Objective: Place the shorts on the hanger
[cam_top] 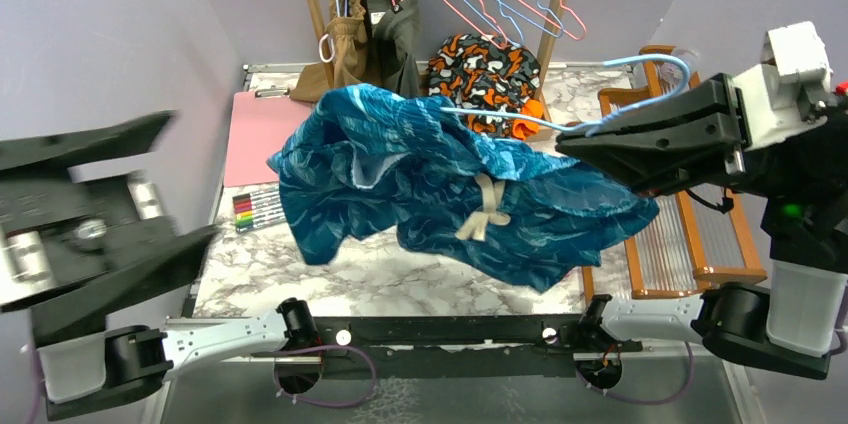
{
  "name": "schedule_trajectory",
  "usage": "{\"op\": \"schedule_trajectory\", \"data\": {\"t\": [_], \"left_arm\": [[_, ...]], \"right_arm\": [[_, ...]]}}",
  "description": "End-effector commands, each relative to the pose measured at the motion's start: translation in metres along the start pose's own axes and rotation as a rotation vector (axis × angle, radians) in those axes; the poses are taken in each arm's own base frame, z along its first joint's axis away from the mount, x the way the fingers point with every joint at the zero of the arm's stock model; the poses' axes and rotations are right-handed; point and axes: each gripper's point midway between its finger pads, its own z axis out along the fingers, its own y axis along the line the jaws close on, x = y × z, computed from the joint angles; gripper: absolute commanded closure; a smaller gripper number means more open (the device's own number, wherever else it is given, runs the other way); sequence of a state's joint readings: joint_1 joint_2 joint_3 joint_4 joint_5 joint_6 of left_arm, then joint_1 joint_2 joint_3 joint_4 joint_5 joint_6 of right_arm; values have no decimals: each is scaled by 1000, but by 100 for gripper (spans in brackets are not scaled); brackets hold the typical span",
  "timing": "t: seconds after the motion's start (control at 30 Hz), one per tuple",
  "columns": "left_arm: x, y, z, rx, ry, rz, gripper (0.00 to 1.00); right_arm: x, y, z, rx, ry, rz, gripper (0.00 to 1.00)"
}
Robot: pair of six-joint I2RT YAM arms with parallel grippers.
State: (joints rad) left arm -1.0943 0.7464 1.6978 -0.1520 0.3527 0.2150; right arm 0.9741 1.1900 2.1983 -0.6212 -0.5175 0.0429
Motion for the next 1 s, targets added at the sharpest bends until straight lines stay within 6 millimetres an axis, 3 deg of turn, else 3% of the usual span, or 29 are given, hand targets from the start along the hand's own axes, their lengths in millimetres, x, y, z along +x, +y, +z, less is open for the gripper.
{"op": "schedule_trajectory", "data": {"t": [0.0, 0.17, 0.3, 0.33, 0.47, 0.53, 0.83, 0.97], "left_arm": [[-6, 10, -13, -75, -9, 23, 9], [17, 10, -24, -104, 63, 13, 9], [37, 10, -25, -111, 133, 12, 9], [41, 10, -26, -111, 145, 12, 9], [59, 8, -24, -106, 196, -1, 9], [68, 6, -23, -99, 222, -7, 9], [128, -5, -24, -77, 379, -59, 9], [154, -13, -23, -50, 434, -94, 9]], "right_arm": [[37, -14, 8, 45, 78, 36, 99], [88, -39, 4, 181, 236, 87, 99], [109, -48, -4, 249, 312, 108, 99], [105, -44, -5, 235, 307, 116, 99], [58, 2, -3, 7, 205, 148, 99], [50, 9, -6, -24, 183, 129, 99], [124, -11, -20, 99, 337, 145, 99], [145, -10, -25, 104, 381, 155, 99]]}}
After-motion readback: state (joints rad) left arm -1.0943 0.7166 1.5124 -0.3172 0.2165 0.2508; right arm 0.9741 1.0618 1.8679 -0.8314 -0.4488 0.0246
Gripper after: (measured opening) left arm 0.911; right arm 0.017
